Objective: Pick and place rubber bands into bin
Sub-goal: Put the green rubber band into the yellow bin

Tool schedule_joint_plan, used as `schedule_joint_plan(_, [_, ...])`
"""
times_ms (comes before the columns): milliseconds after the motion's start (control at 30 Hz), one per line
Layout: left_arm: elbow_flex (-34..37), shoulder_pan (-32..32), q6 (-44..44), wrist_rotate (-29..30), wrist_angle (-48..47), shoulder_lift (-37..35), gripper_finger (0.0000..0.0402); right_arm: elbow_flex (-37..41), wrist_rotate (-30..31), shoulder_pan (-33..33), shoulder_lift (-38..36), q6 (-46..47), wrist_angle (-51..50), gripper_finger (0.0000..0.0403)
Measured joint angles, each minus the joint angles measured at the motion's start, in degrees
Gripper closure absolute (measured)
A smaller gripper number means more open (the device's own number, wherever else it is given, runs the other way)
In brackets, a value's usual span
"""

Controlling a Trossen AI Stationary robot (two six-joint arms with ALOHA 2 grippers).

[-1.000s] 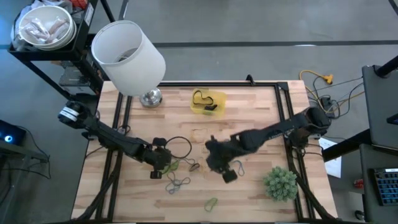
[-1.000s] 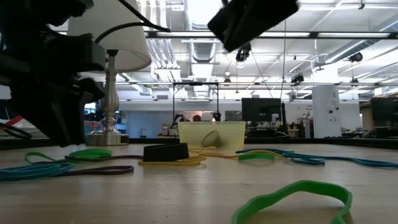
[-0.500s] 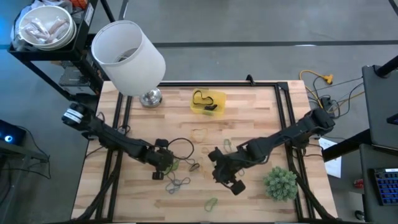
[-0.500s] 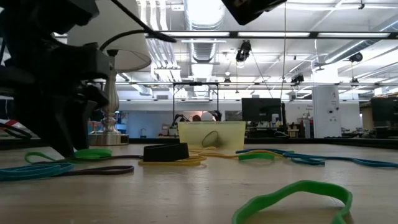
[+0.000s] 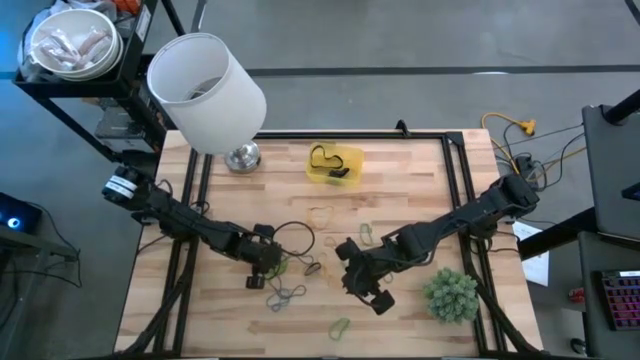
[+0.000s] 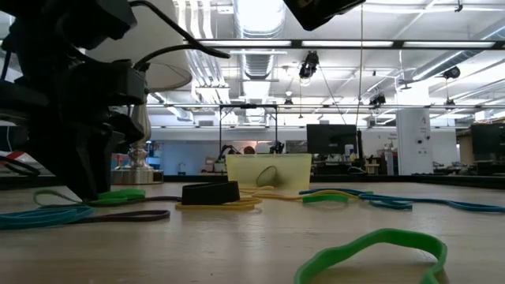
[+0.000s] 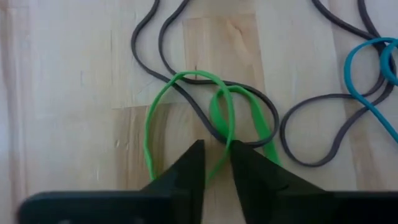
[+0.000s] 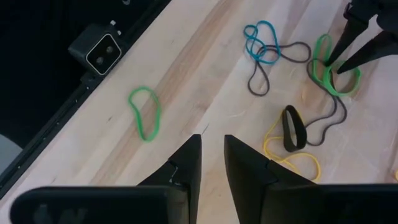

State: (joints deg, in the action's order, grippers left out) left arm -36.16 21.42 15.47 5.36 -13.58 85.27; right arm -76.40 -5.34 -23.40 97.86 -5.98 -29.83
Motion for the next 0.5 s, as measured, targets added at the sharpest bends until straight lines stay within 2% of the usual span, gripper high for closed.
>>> schedule_joint_plan(67, [-0.01, 0.01, -1.0, -0.22, -0.17, -0.47, 0.0384, 0.0, 0.0, 0.0, 0.0, 0.0, 0.0, 0.034])
schedule_joint_plan(133, [-0.22, -0.05, -1.27, 0.04, -0.61, -0.89, 0.0396, 0.01, 0.02, 0.0, 0.0, 0.0, 0.0, 0.0342])
schedule_joint_plan(500, [-0.76, -0.06, -1.42, 4.66, -0.45, -3.93, 0.04, 0.02, 0.81, 0.0, 0.0, 1.42, -0.04, 0.0344])
